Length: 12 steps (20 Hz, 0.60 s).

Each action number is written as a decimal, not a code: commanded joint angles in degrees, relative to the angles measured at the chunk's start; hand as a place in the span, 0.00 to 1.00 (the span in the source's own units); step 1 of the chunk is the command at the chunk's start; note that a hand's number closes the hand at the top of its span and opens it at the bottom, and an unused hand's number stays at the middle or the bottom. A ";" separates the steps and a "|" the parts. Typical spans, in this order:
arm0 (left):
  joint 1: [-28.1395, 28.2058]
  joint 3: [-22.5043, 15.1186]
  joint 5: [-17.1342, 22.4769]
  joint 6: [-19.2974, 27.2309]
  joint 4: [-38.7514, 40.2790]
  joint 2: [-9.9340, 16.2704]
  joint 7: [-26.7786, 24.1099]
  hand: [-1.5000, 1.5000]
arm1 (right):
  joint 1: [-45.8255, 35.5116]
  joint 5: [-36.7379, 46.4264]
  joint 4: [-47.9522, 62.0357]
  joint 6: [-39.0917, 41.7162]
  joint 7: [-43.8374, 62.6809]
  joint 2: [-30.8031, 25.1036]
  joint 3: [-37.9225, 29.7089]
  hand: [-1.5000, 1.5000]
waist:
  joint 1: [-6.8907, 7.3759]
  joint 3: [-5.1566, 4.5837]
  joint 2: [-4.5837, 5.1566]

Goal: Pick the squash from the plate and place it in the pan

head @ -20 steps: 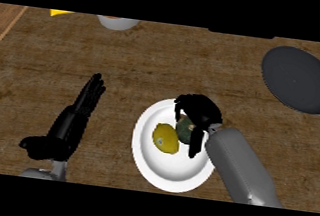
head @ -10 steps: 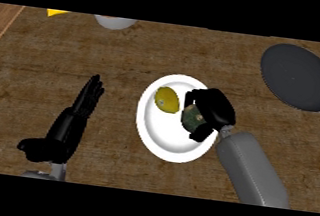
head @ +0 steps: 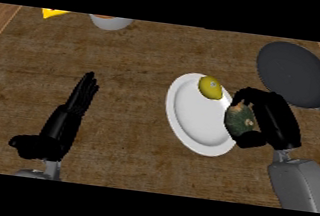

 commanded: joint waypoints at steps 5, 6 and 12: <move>-1.15 2.16 1.96 -3.02 -0.26 2.22 1.76 0.50 | 5.55 -12.27 -11.18 2.05 1.22 -1.38 -12.26 1.00 | 0.92 0.04 0.37; -2.00 0.52 -0.63 -0.32 3.63 -0.89 -1.90 0.50 | 5.77 -13.66 -12.83 2.89 3.39 -0.88 -13.60 1.00 | 0.62 0.01 0.40; -0.88 -0.03 -0.33 -2.44 3.16 -0.33 -2.94 0.50 | -5.97 -18.20 5.85 -0.42 0.81 -1.84 -22.91 1.00 | 2.18 0.05 0.75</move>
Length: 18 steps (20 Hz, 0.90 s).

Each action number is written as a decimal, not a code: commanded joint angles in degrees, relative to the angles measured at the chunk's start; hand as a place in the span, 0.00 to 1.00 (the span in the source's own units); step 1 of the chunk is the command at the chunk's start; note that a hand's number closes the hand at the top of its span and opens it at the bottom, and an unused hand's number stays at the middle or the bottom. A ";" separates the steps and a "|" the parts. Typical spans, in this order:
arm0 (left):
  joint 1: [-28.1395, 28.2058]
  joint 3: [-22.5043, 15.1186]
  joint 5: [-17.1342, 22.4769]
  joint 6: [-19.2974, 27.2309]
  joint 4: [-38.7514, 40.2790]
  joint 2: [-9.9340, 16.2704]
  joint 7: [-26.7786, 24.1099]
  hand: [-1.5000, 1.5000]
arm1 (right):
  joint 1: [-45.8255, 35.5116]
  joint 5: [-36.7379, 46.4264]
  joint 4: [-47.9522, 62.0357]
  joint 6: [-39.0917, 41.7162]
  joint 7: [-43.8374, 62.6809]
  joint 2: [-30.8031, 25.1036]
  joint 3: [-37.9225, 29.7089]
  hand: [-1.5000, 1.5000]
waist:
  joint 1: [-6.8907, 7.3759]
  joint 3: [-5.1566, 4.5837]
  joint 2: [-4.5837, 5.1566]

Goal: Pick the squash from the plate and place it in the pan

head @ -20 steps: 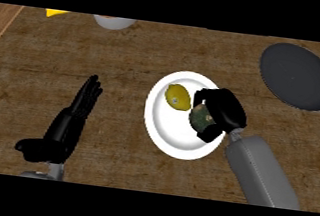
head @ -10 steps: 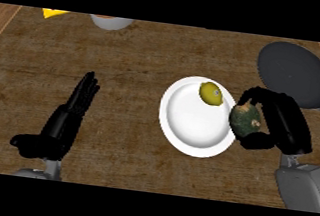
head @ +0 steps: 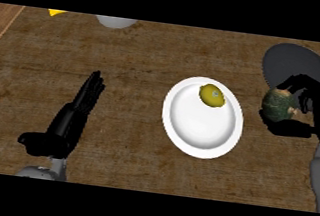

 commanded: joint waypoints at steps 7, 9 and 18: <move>1.18 -2.16 -1.96 0.60 -0.43 -1.98 -0.94 0.50 | -13.94 -1.23 30.65 -12.45 -15.02 -6.56 -11.53 1.00 | 1.06 0.05 0.28; 0.56 -0.78 -0.54 -1.53 -2.13 0.57 1.11 0.50 | -14.63 1.46 36.97 -18.42 -19.01 -8.60 -13.20 1.00 | 2.05 0.13 0.63; -2.18 -0.88 -0.87 -1.26 1.42 -1.34 -1.57 0.50 | -27.16 -4.44 59.60 -26.32 -31.79 -14.50 -22.59 1.00 | 3.99 0.31 1.74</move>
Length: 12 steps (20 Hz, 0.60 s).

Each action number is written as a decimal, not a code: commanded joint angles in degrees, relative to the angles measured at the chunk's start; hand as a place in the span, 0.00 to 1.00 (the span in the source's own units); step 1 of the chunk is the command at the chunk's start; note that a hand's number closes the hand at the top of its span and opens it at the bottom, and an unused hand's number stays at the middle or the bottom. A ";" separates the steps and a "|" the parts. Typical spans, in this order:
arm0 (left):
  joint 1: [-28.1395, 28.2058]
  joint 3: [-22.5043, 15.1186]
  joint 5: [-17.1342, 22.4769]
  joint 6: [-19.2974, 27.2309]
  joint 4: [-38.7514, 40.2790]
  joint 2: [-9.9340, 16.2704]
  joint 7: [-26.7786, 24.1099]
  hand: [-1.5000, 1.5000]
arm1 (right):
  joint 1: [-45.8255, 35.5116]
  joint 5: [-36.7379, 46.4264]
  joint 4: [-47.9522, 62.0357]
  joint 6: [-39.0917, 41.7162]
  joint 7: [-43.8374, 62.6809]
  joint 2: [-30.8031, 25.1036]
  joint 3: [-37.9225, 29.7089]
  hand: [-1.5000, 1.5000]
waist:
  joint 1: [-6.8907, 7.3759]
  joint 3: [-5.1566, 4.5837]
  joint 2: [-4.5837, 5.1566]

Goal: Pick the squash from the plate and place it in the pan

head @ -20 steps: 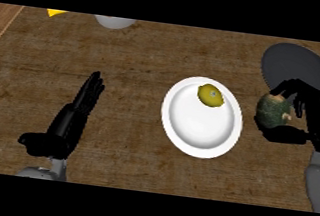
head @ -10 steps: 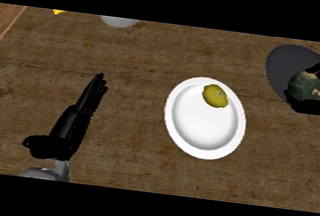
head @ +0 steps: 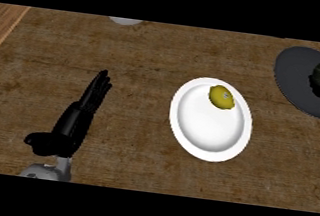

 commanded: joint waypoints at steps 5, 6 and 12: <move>0.61 -0.90 0.26 -0.95 -1.69 0.03 0.87 0.50 | -7.33 -2.04 15.19 -3.80 -7.62 -5.34 -5.05 1.00 | 2.03 0.15 0.73; -2.29 -0.37 0.02 -1.05 0.50 -0.07 0.53 0.50 | -7.81 -2.09 16.09 -2.96 -8.08 -6.62 -5.26 1.00 | 1.57 0.15 0.97; -0.80 -1.66 0.32 -2.44 -1.31 0.16 -0.55 0.50 | -7.62 8.08 25.27 8.07 2.63 -9.31 4.37 0.00 | 4.85 0.09 1.96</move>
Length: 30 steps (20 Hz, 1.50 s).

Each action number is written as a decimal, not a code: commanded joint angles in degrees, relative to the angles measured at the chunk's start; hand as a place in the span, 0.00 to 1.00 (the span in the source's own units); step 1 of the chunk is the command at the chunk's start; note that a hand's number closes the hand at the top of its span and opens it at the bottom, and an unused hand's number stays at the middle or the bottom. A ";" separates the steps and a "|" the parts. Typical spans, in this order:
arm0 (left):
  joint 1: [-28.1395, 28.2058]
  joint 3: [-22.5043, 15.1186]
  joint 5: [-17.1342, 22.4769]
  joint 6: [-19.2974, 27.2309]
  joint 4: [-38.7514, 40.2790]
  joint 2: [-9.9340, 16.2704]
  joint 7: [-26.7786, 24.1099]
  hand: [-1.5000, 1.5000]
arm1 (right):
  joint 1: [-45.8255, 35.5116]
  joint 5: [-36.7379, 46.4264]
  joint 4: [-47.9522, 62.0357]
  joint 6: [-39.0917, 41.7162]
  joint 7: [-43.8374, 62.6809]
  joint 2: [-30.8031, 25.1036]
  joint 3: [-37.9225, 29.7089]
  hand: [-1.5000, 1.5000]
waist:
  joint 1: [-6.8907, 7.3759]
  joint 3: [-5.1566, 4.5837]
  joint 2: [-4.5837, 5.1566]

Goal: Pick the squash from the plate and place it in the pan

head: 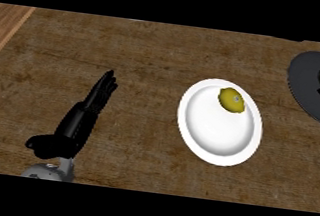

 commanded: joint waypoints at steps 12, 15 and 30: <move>0.24 1.50 0.41 -0.23 0.33 0.80 -0.55 0.50 | -4.13 -7.56 5.89 12.28 -7.59 1.81 -6.91 0.00 | -0.64 0.32 -0.05; -0.18 0.26 0.16 0.53 -0.38 -0.67 1.06 0.50 | -5.75 -10.62 6.81 17.28 -7.18 -0.92 -9.86 0.00 | -1.25 0.22 -0.40; -2.91 2.51 -0.10 1.97 1.88 -0.89 1.04 0.50 | 3.96 -15.14 9.33 50.37 -16.79 -10.90 -13.07 0.00 | -3.28 0.34 -0.54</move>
